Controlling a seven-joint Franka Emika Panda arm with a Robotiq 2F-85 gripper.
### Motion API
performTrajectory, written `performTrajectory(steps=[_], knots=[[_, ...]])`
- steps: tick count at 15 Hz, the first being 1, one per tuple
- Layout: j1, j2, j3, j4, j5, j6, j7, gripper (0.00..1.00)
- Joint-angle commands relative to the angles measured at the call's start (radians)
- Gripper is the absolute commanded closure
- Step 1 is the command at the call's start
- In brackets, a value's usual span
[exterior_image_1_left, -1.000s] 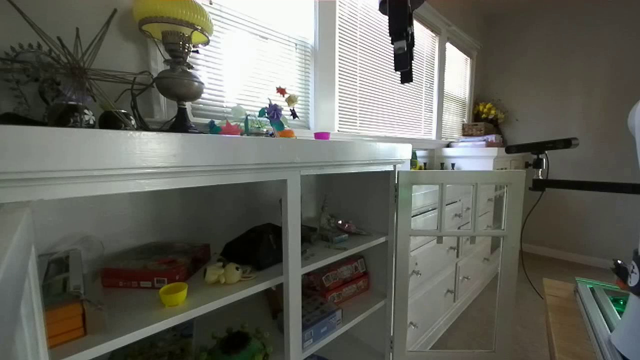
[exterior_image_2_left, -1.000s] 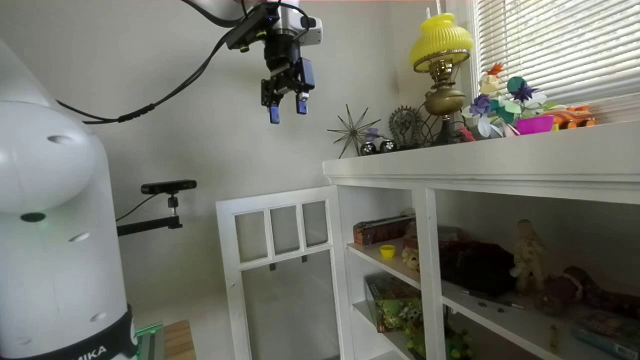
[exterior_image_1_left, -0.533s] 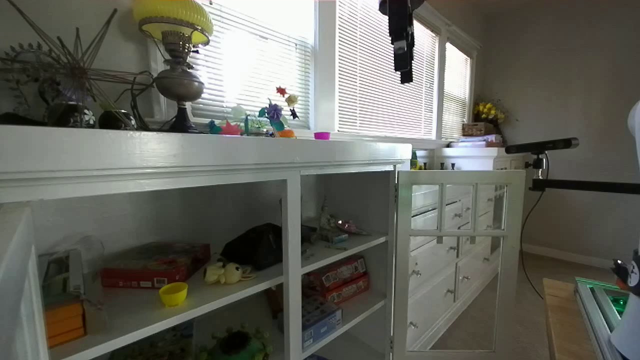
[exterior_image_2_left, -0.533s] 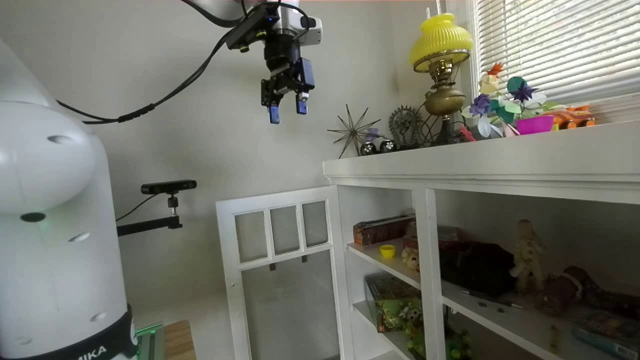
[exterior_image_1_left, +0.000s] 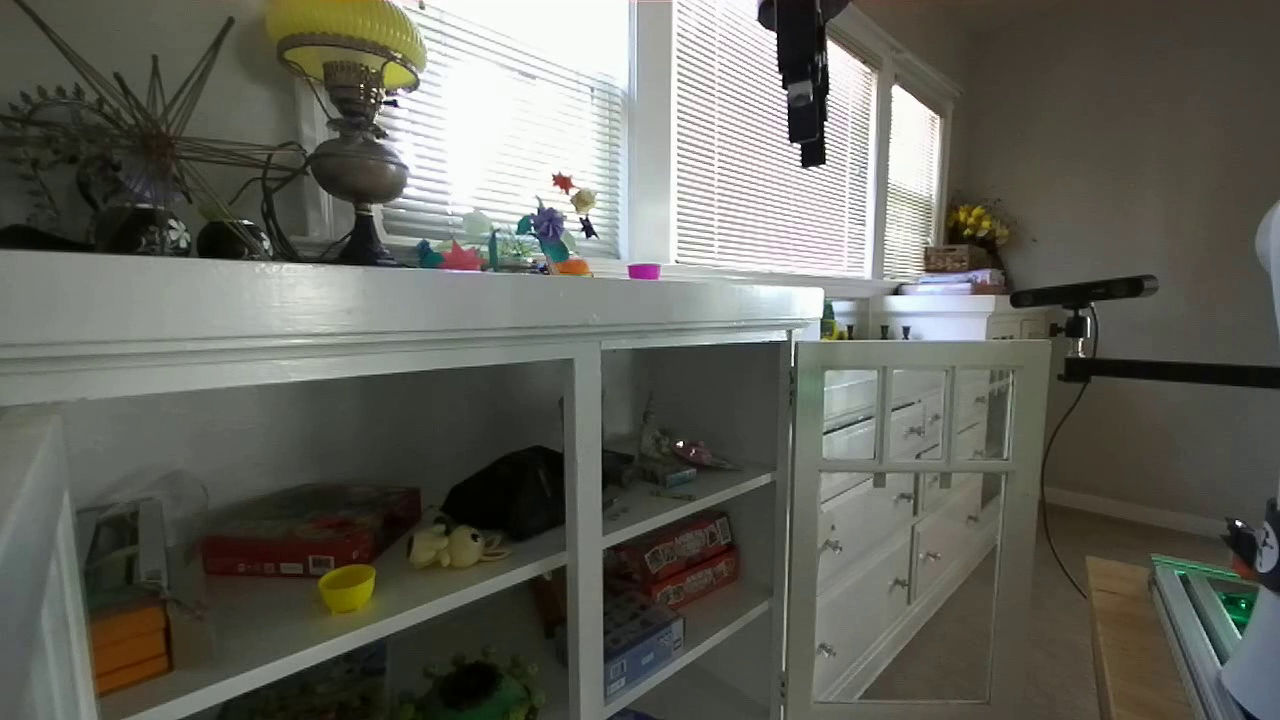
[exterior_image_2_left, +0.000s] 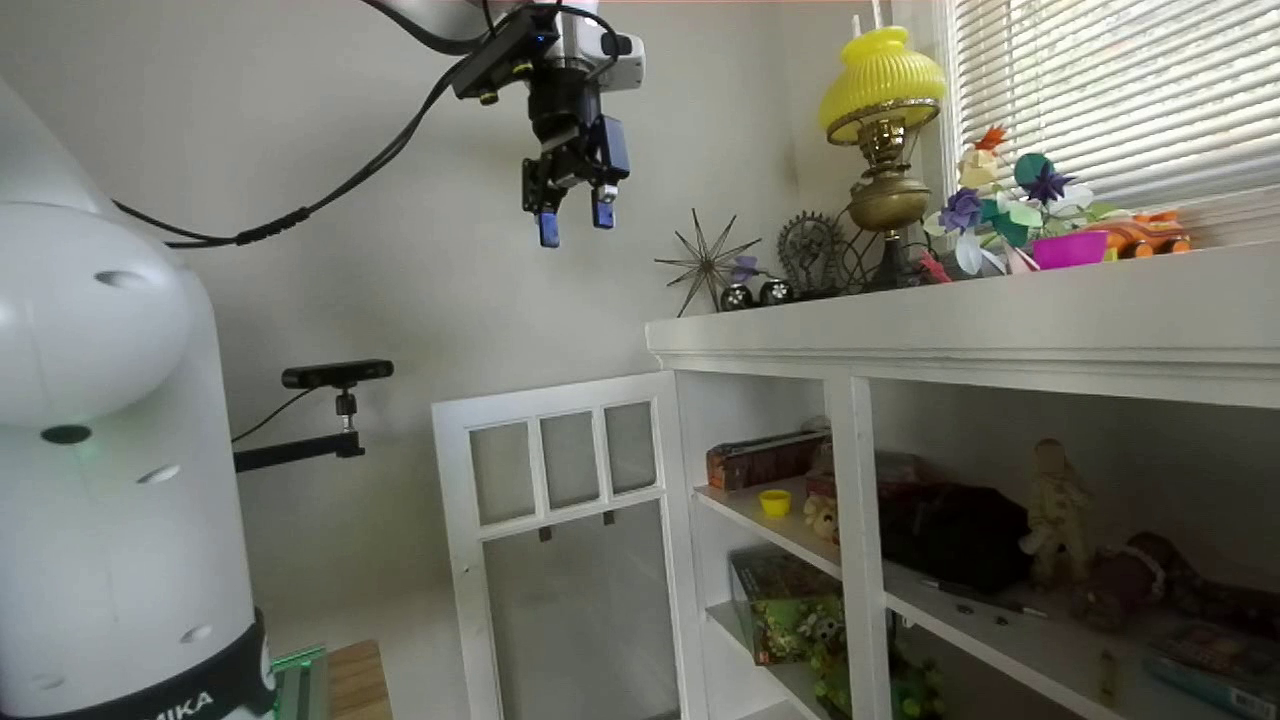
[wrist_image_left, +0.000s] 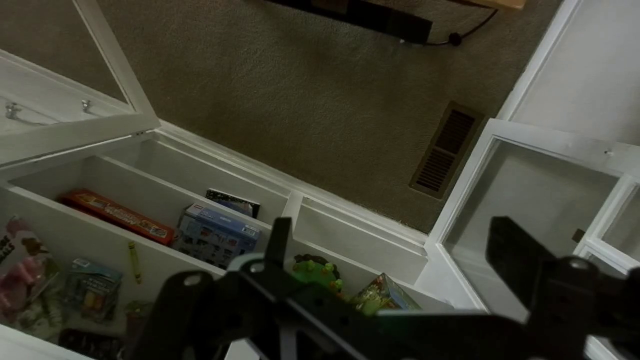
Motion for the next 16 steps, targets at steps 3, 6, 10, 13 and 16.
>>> performTrajectory(steps=[3, 6, 10, 13, 16], knots=[[-0.001, 0.001, 0.001, 0.002, 0.0, -0.002, 0.0, 0.0], [-0.001, 0.001, 0.001, 0.002, 0.0, -0.002, 0.0, 0.0], [-0.008, 0.012, 0.002, -0.023, 0.001, 0.092, 0.018, 0.0], [-0.014, 0.035, 0.011, -0.14, -0.005, 0.293, 0.047, 0.0], [-0.026, 0.088, 0.016, -0.23, -0.012, 0.438, 0.095, 0.0]])
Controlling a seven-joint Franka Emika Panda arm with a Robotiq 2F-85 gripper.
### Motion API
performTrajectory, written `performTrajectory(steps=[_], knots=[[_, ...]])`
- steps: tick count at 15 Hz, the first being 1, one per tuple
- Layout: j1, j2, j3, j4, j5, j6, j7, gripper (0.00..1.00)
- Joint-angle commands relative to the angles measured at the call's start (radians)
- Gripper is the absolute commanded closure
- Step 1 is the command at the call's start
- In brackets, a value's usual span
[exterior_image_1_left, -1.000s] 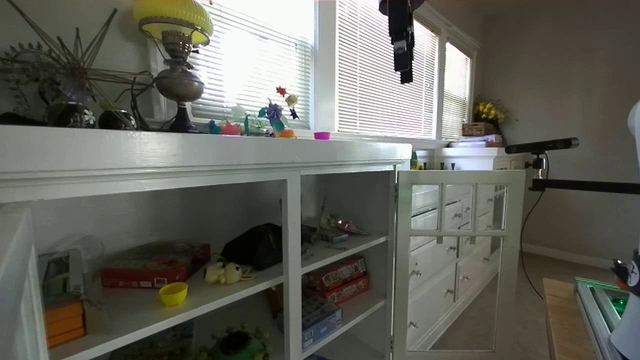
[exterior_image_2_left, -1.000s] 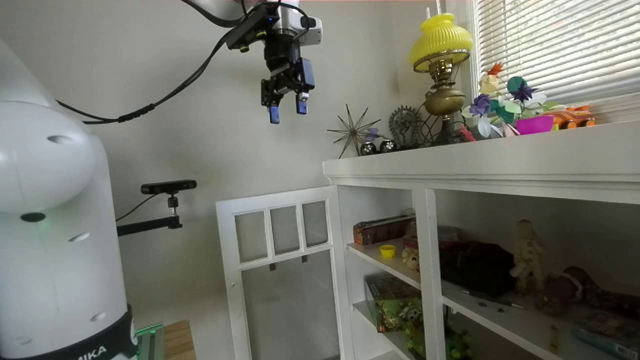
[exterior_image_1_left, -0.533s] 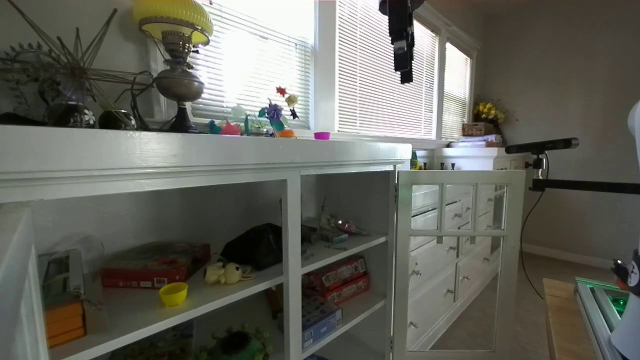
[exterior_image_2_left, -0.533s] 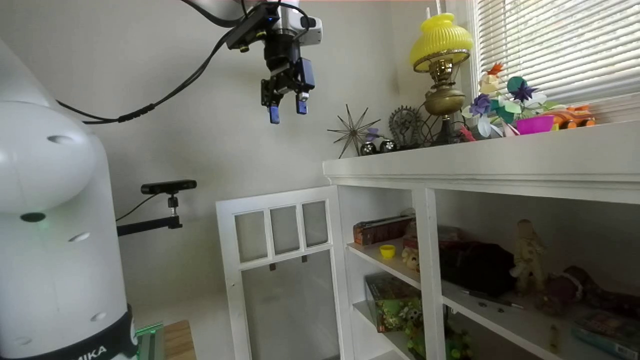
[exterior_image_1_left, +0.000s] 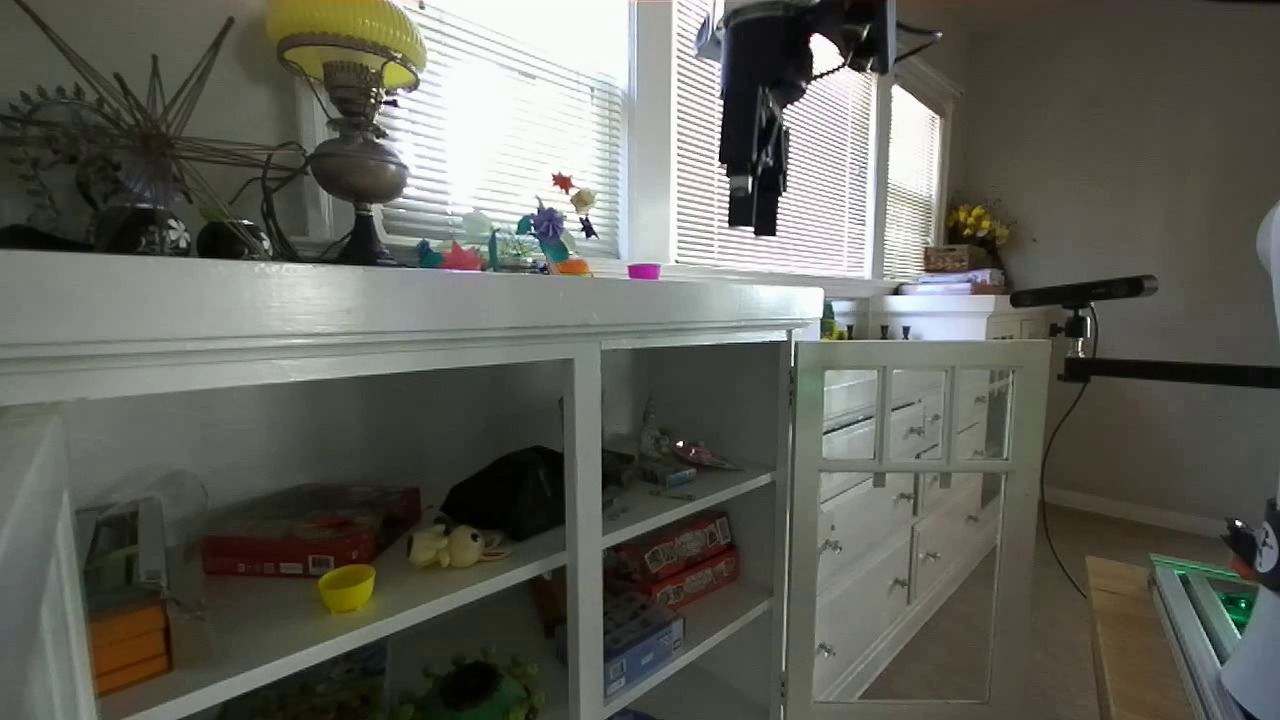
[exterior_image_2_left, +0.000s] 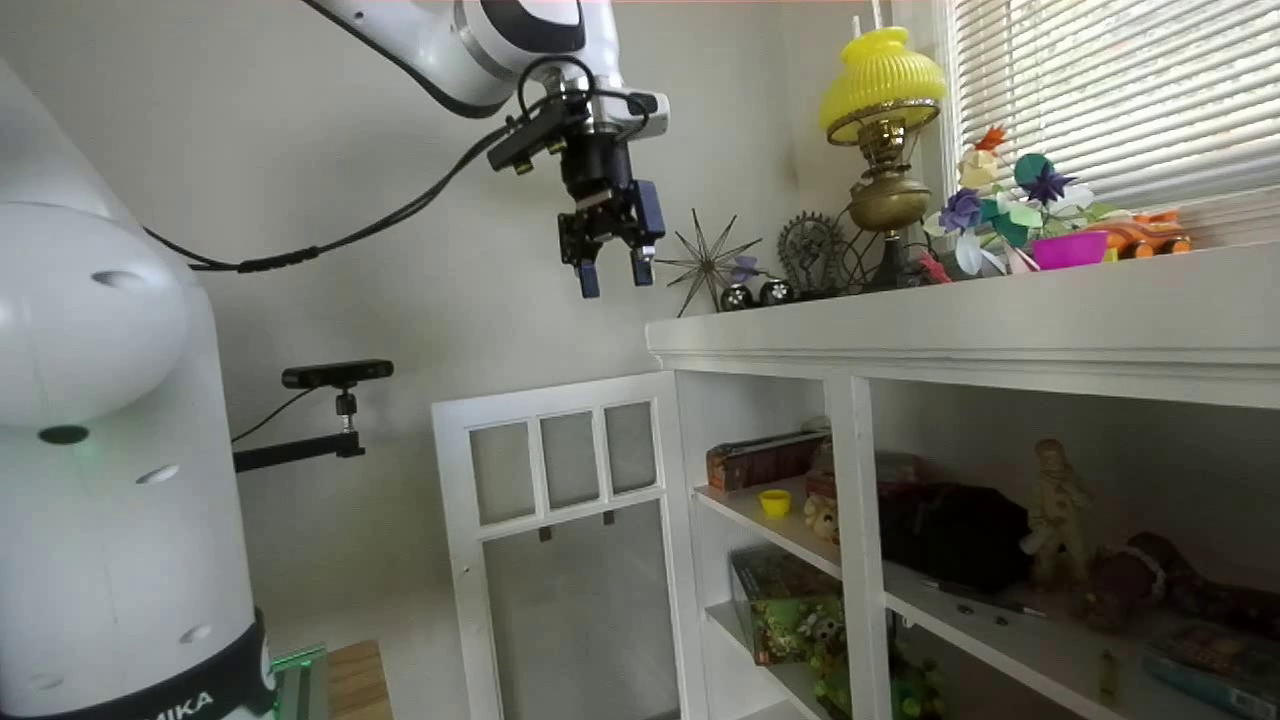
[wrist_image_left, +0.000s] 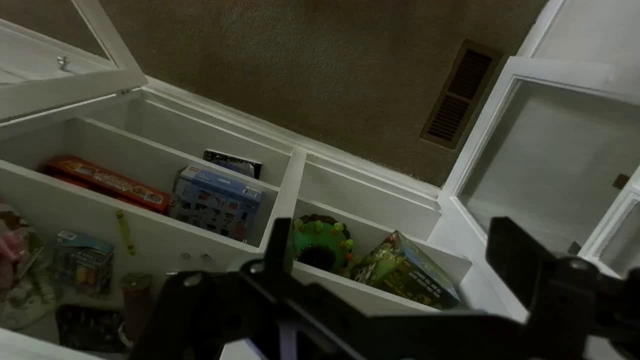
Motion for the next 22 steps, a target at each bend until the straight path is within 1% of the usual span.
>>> performTrajectory(steps=[1, 3, 6, 8, 9, 10, 11, 12, 15, 16, 17, 18, 19, 22], knots=[[-0.025, 0.052, 0.011, -0.105, -0.01, 0.161, 0.071, 0.0], [-0.043, 0.098, 0.002, -0.146, -0.013, 0.234, 0.102, 0.0], [-0.082, 0.174, -0.013, -0.2, -0.017, 0.39, 0.143, 0.0], [-0.12, 0.229, -0.023, -0.228, -0.048, 0.568, 0.164, 0.0], [-0.146, 0.263, -0.021, -0.228, -0.1, 0.648, 0.167, 0.0], [-0.107, 0.21, -0.027, -0.223, -0.035, 0.532, 0.129, 0.0], [-0.123, 0.235, -0.031, -0.229, -0.057, 0.589, 0.131, 0.0], [-0.132, 0.254, -0.034, -0.229, -0.066, 0.616, 0.131, 0.0], [-0.135, 0.268, -0.034, -0.228, -0.07, 0.633, 0.132, 0.0], [-0.137, 0.273, -0.033, -0.244, -0.076, 0.698, 0.14, 0.0], [-0.14, 0.286, -0.034, -0.246, -0.081, 0.734, 0.139, 0.0], [-0.152, 0.31, -0.03, -0.256, -0.109, 0.799, 0.151, 0.0], [-0.155, 0.327, -0.031, -0.264, -0.112, 0.846, 0.144, 0.0], [-0.199, 0.405, -0.028, -0.286, -0.191, 0.993, 0.181, 0.0]])
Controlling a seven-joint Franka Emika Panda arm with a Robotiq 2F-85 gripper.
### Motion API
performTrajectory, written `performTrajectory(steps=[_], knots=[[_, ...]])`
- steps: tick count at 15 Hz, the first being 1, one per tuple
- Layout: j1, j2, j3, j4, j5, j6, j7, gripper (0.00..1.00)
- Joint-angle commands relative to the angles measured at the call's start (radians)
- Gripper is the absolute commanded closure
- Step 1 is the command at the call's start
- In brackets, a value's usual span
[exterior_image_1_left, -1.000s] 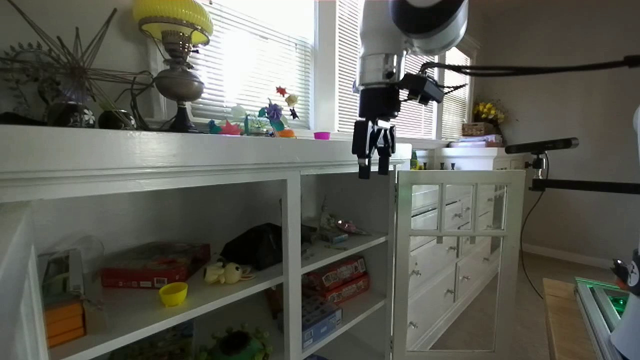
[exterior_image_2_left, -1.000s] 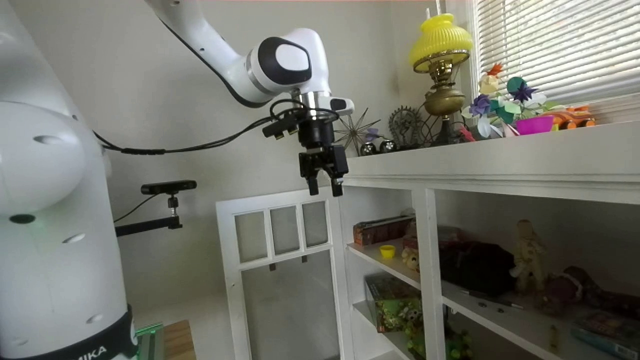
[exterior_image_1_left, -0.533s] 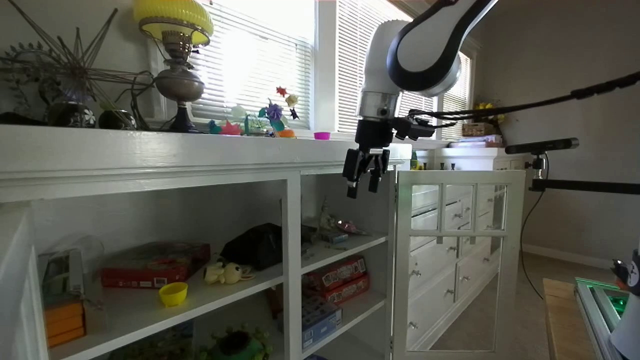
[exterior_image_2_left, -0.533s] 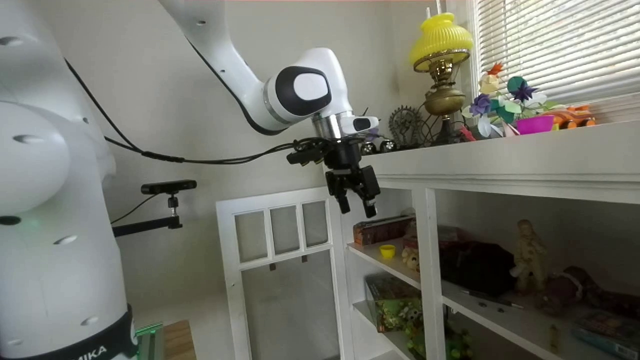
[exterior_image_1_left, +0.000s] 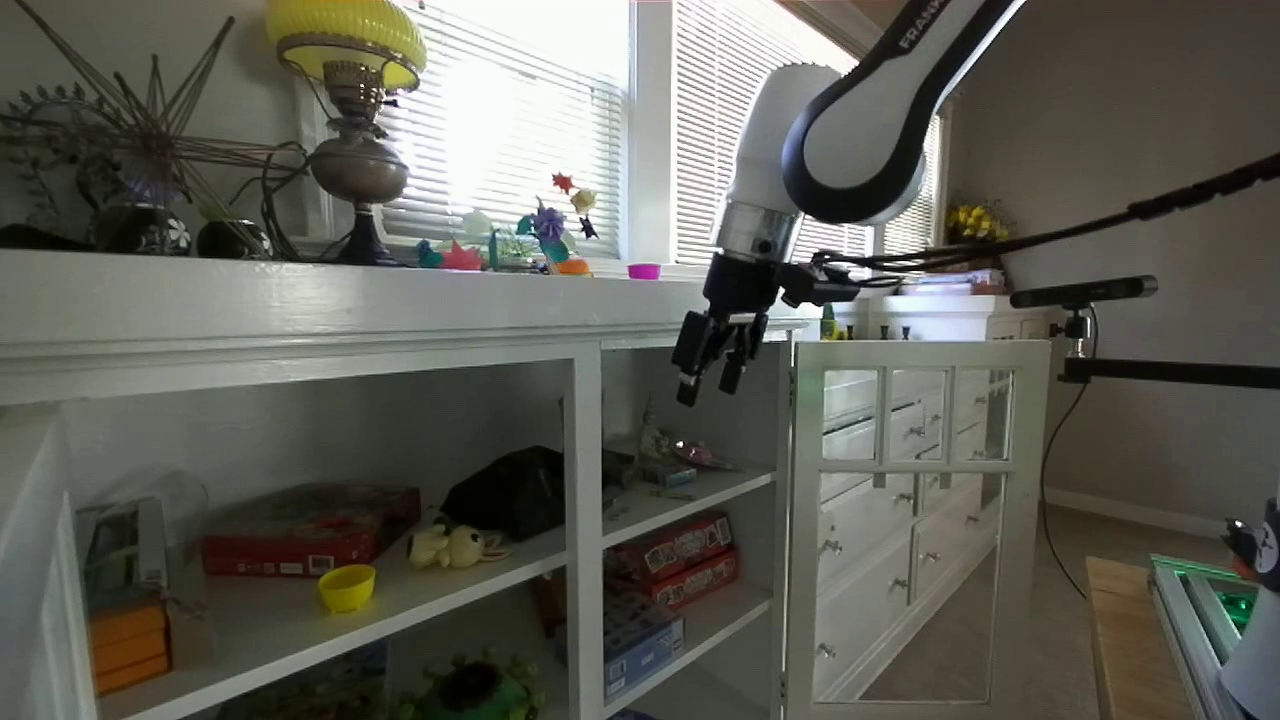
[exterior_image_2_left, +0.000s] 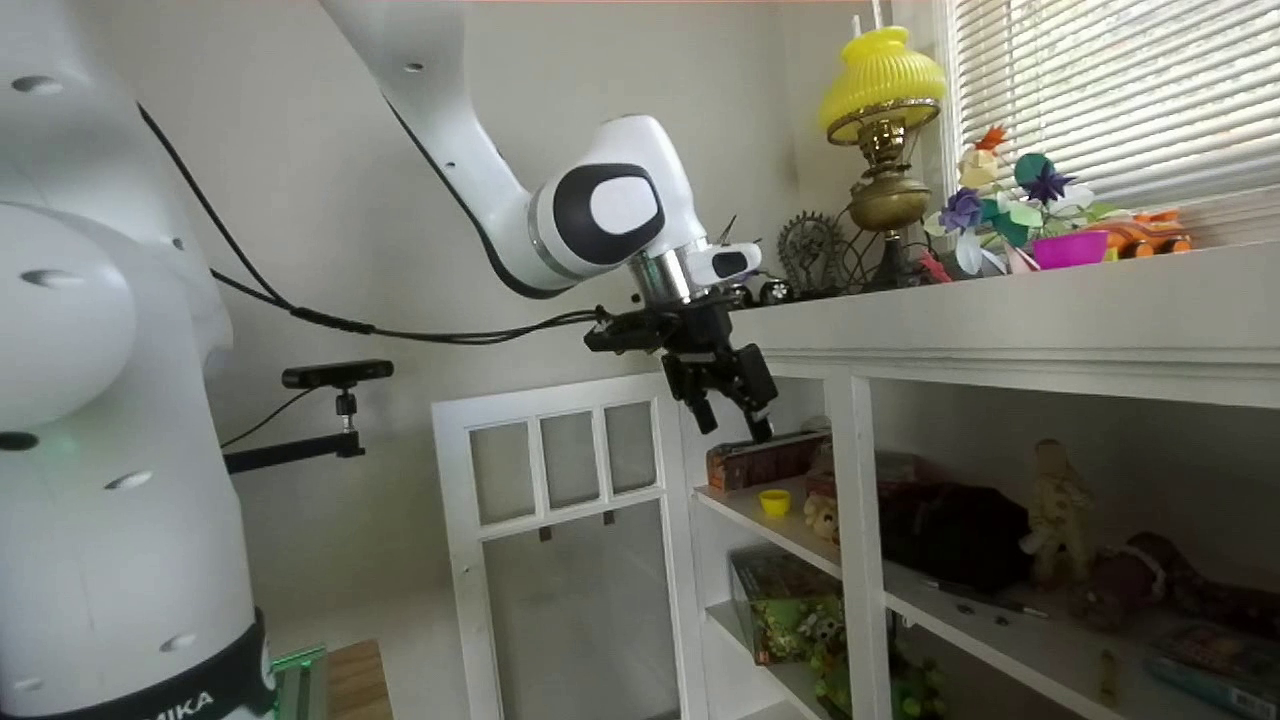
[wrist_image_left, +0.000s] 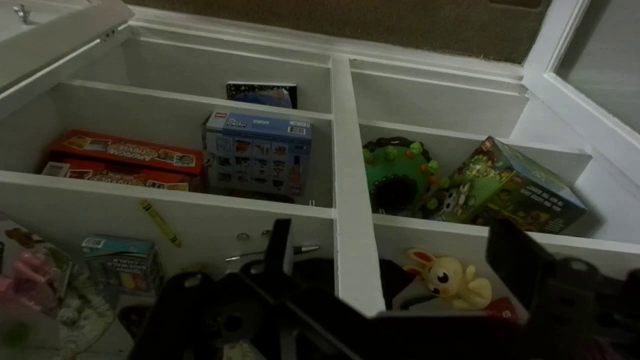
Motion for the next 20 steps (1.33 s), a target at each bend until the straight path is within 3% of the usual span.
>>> performTrajectory(steps=[1, 5, 11, 12, 13, 14, 15, 16, 20], knots=[[-0.058, 0.105, -0.006, -0.02, -0.118, 0.167, 0.058, 0.0], [-0.152, 0.227, -0.031, 0.004, -0.287, 0.268, 0.148, 0.0], [-0.147, 0.455, -0.097, 0.123, -0.265, 0.46, 0.104, 0.0], [-0.036, 0.478, -0.244, 0.182, -0.295, 0.467, 0.14, 0.0], [-0.005, 0.527, -0.315, 0.255, -0.268, 0.492, 0.107, 0.0], [-0.082, 0.426, -0.168, 0.114, -0.137, 0.454, 0.001, 0.0], [-0.047, 0.46, -0.25, 0.17, -0.254, 0.465, 0.101, 0.0], [-0.031, 0.484, -0.284, 0.209, -0.254, 0.468, 0.101, 0.0], [-0.023, 0.525, -0.29, 0.242, -0.254, 0.5, 0.102, 0.0]])
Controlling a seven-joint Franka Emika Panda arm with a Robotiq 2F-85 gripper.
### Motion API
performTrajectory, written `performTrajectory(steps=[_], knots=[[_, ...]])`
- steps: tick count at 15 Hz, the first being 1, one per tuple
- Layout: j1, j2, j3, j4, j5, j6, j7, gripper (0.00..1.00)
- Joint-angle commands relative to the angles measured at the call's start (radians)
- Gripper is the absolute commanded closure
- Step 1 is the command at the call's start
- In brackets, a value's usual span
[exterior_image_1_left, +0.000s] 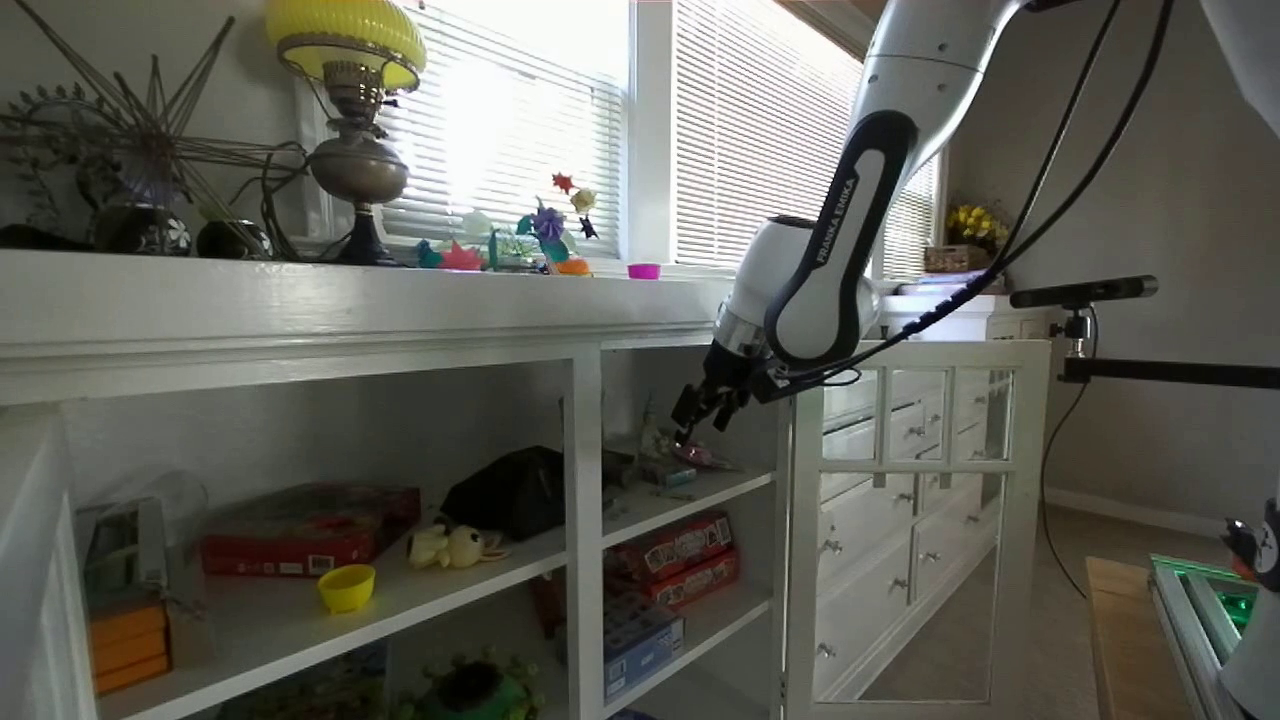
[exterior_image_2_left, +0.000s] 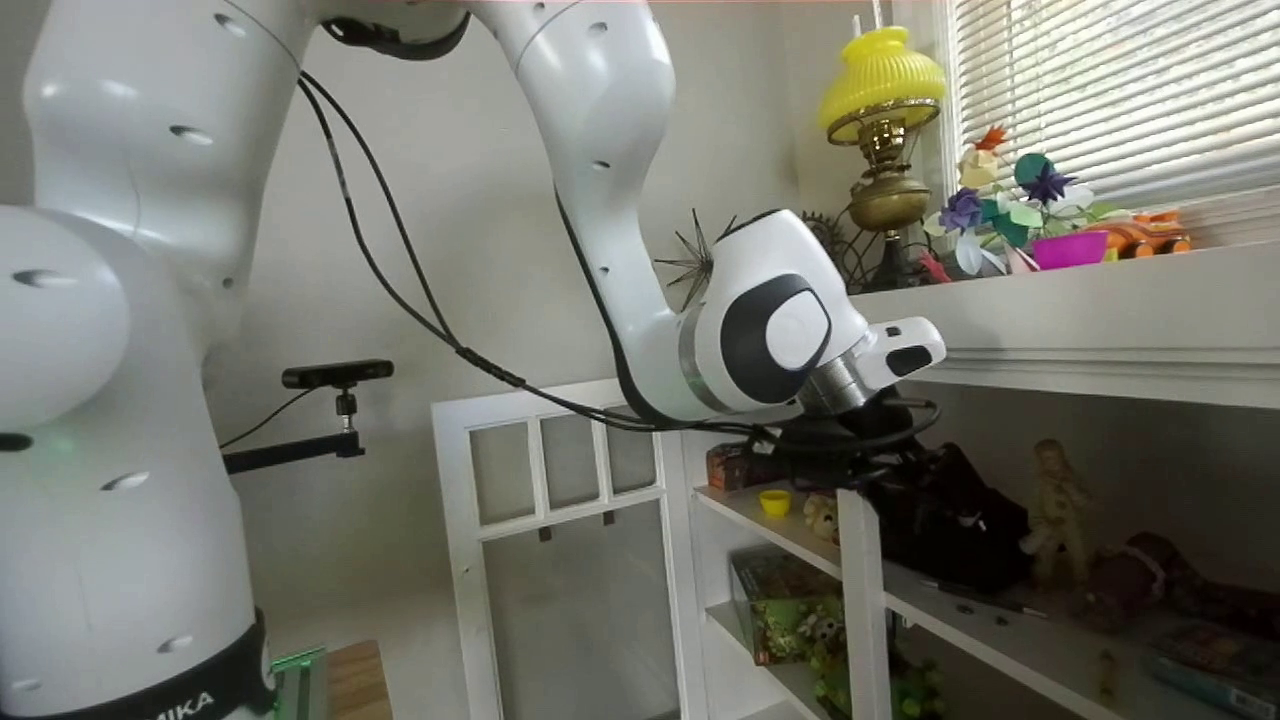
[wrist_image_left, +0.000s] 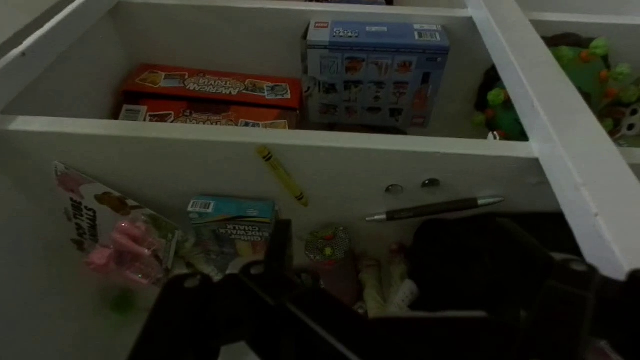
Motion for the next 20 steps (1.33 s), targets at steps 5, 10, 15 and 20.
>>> performTrajectory(steps=[5, 10, 15, 20], knots=[[-0.184, 0.036, 0.246, -0.006, 0.039, 0.109, -0.039, 0.0], [-0.251, 0.08, 0.293, 0.003, 0.021, 0.124, -0.072, 0.0], [-0.242, 0.136, 0.269, 0.024, 0.106, 0.201, -0.185, 0.0], [-0.22, 0.239, 0.242, 0.068, 0.108, 0.313, -0.234, 0.0]])
